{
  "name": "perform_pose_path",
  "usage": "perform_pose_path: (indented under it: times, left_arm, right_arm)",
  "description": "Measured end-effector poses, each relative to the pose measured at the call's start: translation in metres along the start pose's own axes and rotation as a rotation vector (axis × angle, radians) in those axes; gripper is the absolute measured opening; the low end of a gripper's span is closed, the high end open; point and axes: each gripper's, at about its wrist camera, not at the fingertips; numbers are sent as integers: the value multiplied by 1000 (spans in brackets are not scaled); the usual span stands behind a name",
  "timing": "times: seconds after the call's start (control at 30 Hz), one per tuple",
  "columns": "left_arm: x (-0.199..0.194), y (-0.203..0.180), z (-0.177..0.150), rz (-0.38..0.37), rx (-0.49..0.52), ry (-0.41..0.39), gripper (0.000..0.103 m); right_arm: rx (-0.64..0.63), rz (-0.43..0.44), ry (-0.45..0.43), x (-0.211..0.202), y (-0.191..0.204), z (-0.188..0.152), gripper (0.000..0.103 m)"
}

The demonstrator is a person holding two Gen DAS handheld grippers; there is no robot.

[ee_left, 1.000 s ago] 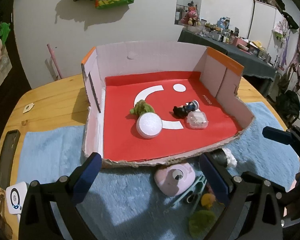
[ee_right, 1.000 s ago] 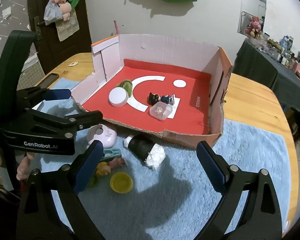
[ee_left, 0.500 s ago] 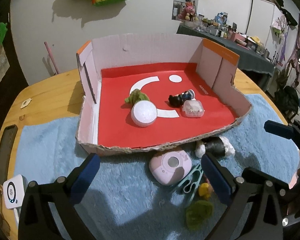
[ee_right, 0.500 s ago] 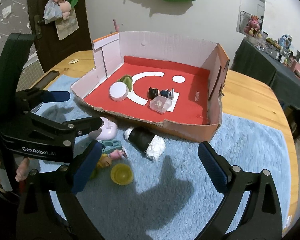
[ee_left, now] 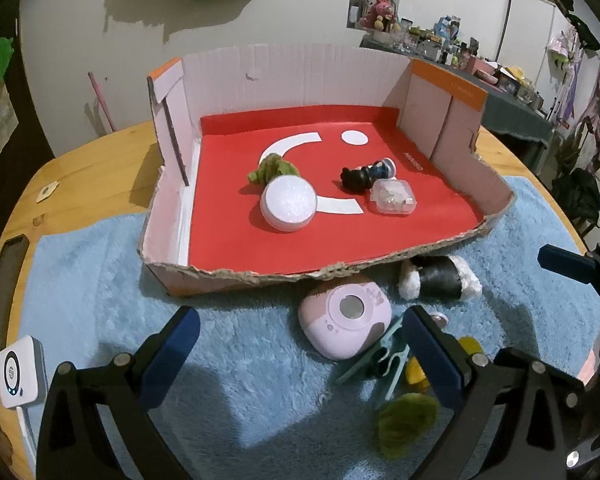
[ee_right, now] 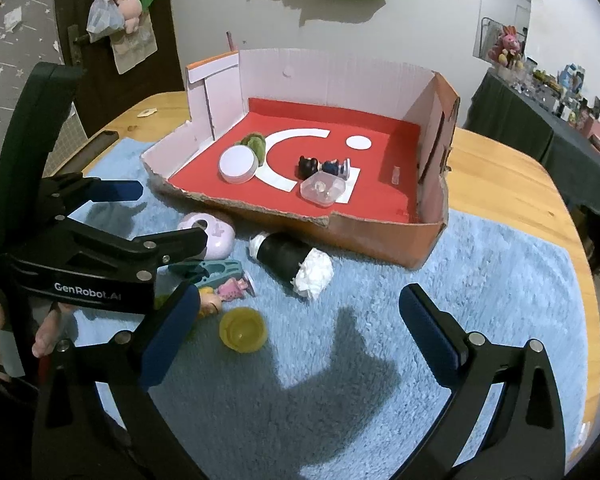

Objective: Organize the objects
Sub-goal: 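Grasp the pink My Melody device with the left gripper while the right grasps the yellow cup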

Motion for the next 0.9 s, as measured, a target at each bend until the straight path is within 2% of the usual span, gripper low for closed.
perform_pose_path:
  times: [0.33, 0.5, 0.57, 0.73, 0.9]
  left_arm:
    - [5, 0, -5, -9, -2, 13, 103]
    - [7, 1, -6, -15, -4, 15, 98]
    - [7, 0, -6, -15, -2, 15, 97]
    - [11, -1, -8, -12, 7, 19, 96]
    - [13, -5, -8, -17, 17, 22, 94]
  right_arm:
    - [-4, 3, 19, 6, 3, -9, 101]
    - [-8, 10, 31, 9, 6, -14, 99]
    - [-10, 16, 40, 10, 6, -15, 89]
    - [-13, 23, 63, 16, 7, -20, 80]
    - [-20, 42, 87, 22, 11, -25, 65]
Point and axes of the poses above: each gripper's, at about its wrist camera, not at the fingertips, and x roughly the way its jaws point, y to its left, z to its top, and after that the axes turned 10 degrees about z, right-handed
